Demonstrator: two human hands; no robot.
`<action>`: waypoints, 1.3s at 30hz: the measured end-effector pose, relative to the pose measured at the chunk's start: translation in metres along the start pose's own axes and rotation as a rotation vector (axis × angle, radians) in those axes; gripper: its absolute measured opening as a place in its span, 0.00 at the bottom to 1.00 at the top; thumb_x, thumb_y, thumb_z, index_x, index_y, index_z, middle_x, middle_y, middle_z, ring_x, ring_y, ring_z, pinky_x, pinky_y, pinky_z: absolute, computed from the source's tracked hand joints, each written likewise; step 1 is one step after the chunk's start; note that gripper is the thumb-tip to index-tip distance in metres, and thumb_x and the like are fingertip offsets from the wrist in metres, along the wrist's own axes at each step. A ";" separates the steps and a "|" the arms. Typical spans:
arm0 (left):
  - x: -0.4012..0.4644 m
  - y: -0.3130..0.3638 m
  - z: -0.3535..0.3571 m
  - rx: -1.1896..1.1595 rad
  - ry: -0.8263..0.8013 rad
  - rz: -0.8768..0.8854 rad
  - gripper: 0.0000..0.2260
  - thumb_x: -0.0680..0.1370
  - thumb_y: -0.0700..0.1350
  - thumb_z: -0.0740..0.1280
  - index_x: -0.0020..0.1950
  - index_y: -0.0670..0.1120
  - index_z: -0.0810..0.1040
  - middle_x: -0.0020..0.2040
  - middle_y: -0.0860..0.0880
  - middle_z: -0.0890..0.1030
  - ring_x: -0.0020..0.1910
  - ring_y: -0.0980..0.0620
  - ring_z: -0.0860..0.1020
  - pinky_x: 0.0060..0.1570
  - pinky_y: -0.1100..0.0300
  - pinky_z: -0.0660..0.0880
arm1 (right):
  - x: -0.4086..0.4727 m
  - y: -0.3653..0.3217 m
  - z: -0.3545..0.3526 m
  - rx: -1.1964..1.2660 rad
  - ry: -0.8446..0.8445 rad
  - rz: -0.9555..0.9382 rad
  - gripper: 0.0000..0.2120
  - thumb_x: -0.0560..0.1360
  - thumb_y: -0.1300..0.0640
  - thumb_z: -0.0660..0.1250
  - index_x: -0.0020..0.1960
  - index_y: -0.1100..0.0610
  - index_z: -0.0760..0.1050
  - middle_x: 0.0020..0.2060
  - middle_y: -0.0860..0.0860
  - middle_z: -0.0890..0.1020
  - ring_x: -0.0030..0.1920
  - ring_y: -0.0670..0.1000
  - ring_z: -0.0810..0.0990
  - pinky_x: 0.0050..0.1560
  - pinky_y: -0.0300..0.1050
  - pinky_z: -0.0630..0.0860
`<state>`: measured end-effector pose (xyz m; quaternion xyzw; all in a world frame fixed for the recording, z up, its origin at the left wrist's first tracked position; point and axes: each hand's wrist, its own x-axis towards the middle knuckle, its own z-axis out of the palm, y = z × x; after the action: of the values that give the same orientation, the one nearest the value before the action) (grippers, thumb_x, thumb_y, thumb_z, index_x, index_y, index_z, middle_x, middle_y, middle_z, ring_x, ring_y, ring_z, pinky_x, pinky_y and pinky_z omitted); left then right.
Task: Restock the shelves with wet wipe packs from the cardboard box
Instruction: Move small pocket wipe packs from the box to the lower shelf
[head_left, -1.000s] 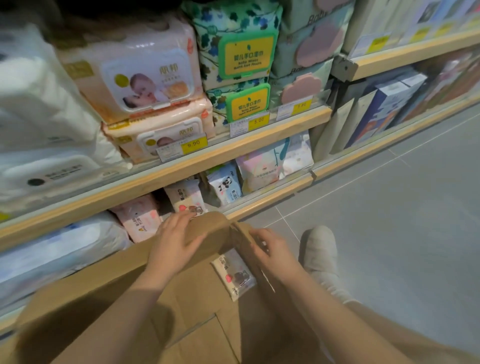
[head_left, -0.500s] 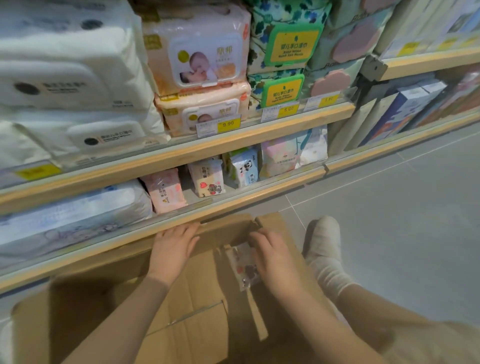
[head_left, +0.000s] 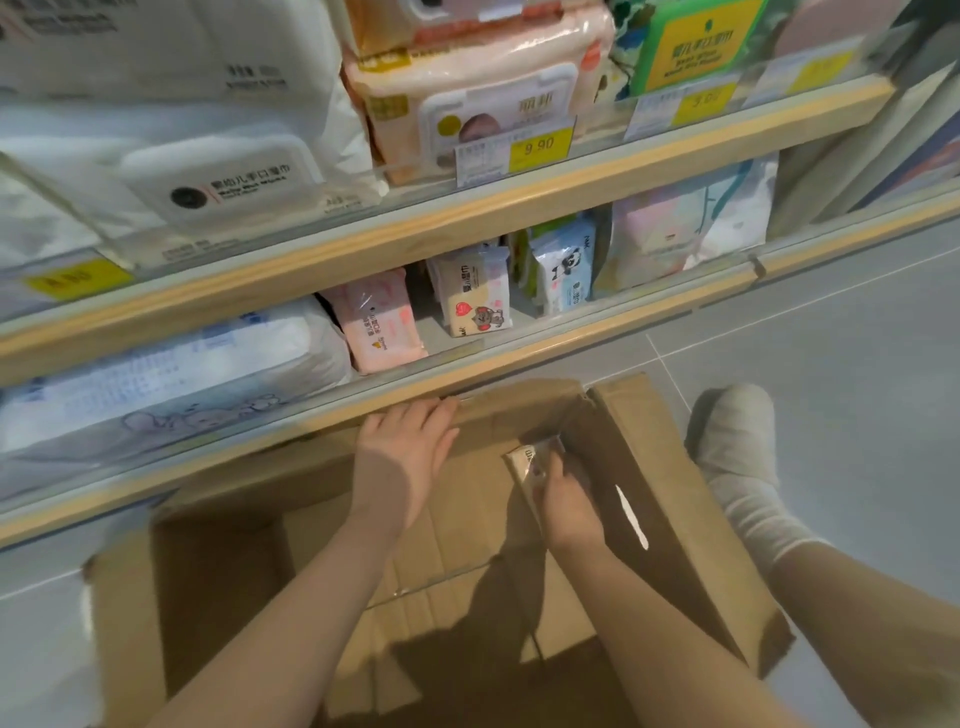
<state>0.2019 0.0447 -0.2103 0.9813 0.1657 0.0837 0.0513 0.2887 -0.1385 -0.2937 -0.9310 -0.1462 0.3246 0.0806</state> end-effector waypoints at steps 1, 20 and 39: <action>-0.001 0.001 -0.001 -0.005 0.012 0.004 0.15 0.79 0.50 0.59 0.62 0.49 0.77 0.53 0.50 0.82 0.51 0.49 0.80 0.49 0.56 0.72 | 0.001 0.000 0.001 -0.003 0.015 0.016 0.34 0.77 0.68 0.53 0.77 0.51 0.43 0.66 0.59 0.68 0.69 0.59 0.66 0.67 0.58 0.67; -0.017 0.057 -0.024 -0.295 -0.043 0.118 0.19 0.74 0.41 0.69 0.65 0.44 0.74 0.62 0.45 0.76 0.62 0.45 0.74 0.63 0.46 0.70 | -0.089 0.040 -0.155 0.297 0.325 -0.129 0.18 0.74 0.44 0.68 0.54 0.57 0.75 0.48 0.48 0.77 0.41 0.46 0.77 0.34 0.37 0.73; -0.024 0.103 0.105 -0.335 -0.510 -0.181 0.27 0.76 0.53 0.66 0.71 0.44 0.65 0.69 0.44 0.69 0.67 0.45 0.67 0.61 0.51 0.69 | -0.089 0.069 -0.118 0.482 0.428 -0.296 0.17 0.76 0.54 0.68 0.39 0.41 0.61 0.34 0.39 0.67 0.38 0.33 0.68 0.37 0.28 0.64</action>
<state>0.2311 -0.0679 -0.3033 0.9298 0.2183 -0.1440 0.2591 0.3120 -0.2393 -0.1674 -0.9009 -0.1786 0.1322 0.3730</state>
